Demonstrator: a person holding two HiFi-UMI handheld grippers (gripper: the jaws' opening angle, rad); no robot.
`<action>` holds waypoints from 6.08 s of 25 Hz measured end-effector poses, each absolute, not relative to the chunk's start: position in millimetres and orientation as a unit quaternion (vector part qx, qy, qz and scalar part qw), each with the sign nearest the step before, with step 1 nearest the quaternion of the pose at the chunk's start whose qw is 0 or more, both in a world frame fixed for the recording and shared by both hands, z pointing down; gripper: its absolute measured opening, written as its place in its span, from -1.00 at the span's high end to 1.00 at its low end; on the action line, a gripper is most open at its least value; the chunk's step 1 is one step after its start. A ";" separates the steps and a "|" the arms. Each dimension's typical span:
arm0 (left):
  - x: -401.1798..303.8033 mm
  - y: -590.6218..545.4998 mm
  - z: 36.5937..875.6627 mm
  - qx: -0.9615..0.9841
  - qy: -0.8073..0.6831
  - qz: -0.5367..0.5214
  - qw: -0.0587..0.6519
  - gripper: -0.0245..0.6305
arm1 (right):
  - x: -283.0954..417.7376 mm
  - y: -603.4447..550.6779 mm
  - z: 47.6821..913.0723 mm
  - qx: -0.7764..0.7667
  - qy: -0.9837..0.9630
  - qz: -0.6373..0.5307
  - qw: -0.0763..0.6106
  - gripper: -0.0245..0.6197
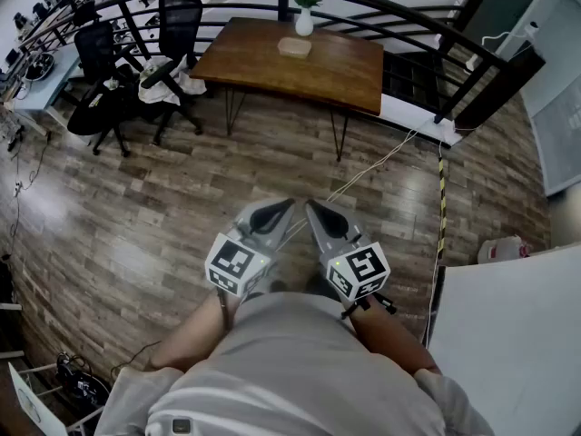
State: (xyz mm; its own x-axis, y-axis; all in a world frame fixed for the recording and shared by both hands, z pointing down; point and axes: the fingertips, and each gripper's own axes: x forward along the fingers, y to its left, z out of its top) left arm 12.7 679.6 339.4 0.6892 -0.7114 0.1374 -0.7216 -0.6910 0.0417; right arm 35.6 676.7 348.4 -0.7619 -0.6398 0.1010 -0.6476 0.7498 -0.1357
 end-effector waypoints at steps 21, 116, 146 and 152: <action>35.3 605.4 363.8 0.902 -0.423 0.060 0.063 0.92 | 78.8 612.0 358.6 0.321 -0.944 0.076 0.016 0.90; 2.3 -125.6 374.0 0.885 -0.447 0.040 0.122 0.92 | 43.2 -125.5 356.1 0.276 -0.954 0.119 0.019 0.90; -146.9 -262.7 370.0 0.938 -0.320 0.063 0.121 0.92 | -107.3 -256.2 348.8 0.395 -0.910 0.122 0.005 0.90; -157.5 -272.7 383.2 0.940 -0.306 0.061 0.137 0.92 | -114.8 -266.2 363.1 0.412 -0.902 0.129 0.024 0.90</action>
